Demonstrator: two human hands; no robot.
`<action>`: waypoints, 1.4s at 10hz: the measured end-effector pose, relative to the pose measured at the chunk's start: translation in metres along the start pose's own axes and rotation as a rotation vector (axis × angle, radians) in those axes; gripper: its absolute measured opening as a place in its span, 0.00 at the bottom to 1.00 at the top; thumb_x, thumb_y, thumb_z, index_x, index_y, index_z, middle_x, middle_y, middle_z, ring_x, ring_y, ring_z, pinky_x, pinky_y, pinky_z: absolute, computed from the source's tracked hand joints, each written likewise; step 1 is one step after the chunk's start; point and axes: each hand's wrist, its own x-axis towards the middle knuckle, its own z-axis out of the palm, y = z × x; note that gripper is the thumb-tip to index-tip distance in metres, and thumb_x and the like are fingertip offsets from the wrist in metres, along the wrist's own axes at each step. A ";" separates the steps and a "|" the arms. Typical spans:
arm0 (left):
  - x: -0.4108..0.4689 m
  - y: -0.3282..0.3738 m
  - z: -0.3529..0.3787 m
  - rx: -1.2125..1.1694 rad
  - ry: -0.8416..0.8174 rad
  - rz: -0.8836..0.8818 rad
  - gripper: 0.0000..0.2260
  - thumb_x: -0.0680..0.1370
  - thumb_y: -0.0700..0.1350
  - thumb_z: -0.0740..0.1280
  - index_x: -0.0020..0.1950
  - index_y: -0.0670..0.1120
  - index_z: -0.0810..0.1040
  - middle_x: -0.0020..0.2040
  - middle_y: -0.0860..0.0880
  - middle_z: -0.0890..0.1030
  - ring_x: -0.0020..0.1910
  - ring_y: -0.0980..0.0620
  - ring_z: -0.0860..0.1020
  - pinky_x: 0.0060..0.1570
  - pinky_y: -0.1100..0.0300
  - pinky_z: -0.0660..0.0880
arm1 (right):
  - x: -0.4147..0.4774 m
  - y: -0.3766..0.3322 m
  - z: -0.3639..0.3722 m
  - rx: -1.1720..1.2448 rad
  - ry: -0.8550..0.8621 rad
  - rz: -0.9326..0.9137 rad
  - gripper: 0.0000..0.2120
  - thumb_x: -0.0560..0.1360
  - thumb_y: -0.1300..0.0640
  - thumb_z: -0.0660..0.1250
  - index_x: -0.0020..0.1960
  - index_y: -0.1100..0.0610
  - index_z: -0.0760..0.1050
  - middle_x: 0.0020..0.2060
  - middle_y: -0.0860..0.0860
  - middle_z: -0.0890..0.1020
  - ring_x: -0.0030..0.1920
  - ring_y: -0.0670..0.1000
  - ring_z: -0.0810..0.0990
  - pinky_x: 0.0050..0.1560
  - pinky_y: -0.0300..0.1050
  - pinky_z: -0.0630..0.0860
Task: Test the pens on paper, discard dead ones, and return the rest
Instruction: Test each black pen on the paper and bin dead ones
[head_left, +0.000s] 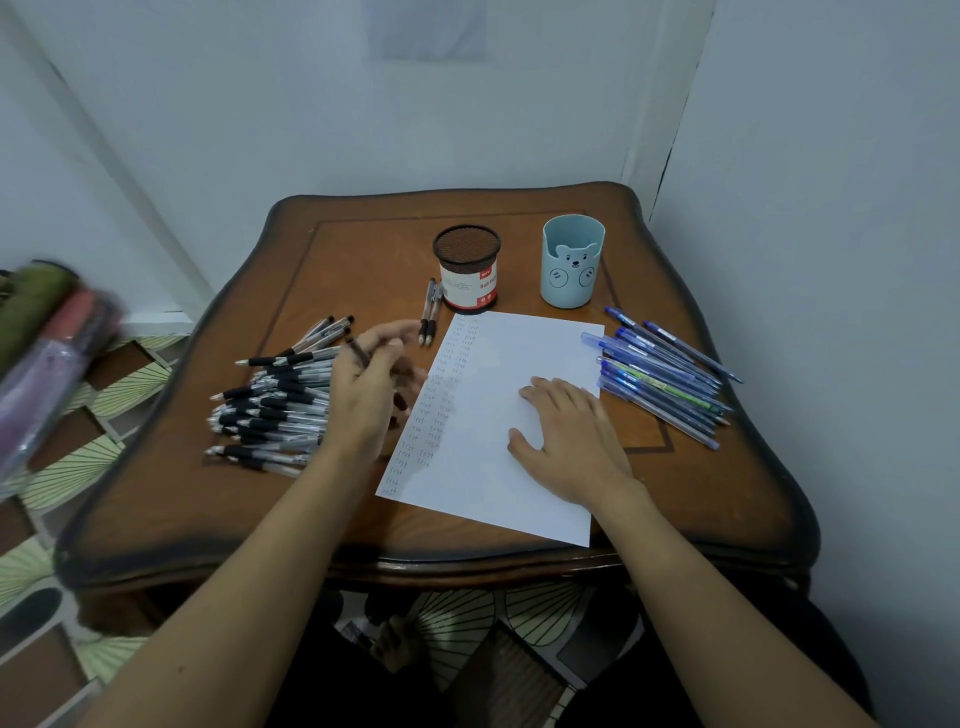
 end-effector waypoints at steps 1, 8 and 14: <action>-0.008 -0.013 -0.004 -0.058 -0.032 -0.043 0.21 0.84 0.58 0.52 0.56 0.51 0.81 0.45 0.52 0.80 0.43 0.53 0.80 0.44 0.57 0.77 | 0.000 0.000 0.000 0.000 -0.001 0.001 0.27 0.81 0.40 0.56 0.77 0.49 0.62 0.78 0.46 0.62 0.78 0.48 0.56 0.78 0.49 0.47; -0.029 -0.035 -0.014 0.252 -0.010 -0.063 0.11 0.74 0.29 0.67 0.34 0.36 0.70 0.28 0.38 0.79 0.24 0.41 0.77 0.21 0.58 0.71 | 0.000 0.002 0.002 0.005 -0.006 -0.007 0.27 0.82 0.41 0.56 0.77 0.49 0.61 0.78 0.47 0.61 0.79 0.48 0.54 0.78 0.50 0.45; -0.031 -0.040 -0.013 0.425 -0.021 0.052 0.20 0.69 0.29 0.63 0.29 0.49 0.58 0.25 0.57 0.58 0.26 0.56 0.58 0.28 0.58 0.56 | 0.001 0.003 0.002 0.008 -0.003 -0.007 0.27 0.81 0.40 0.56 0.77 0.49 0.62 0.78 0.47 0.62 0.78 0.48 0.55 0.78 0.50 0.47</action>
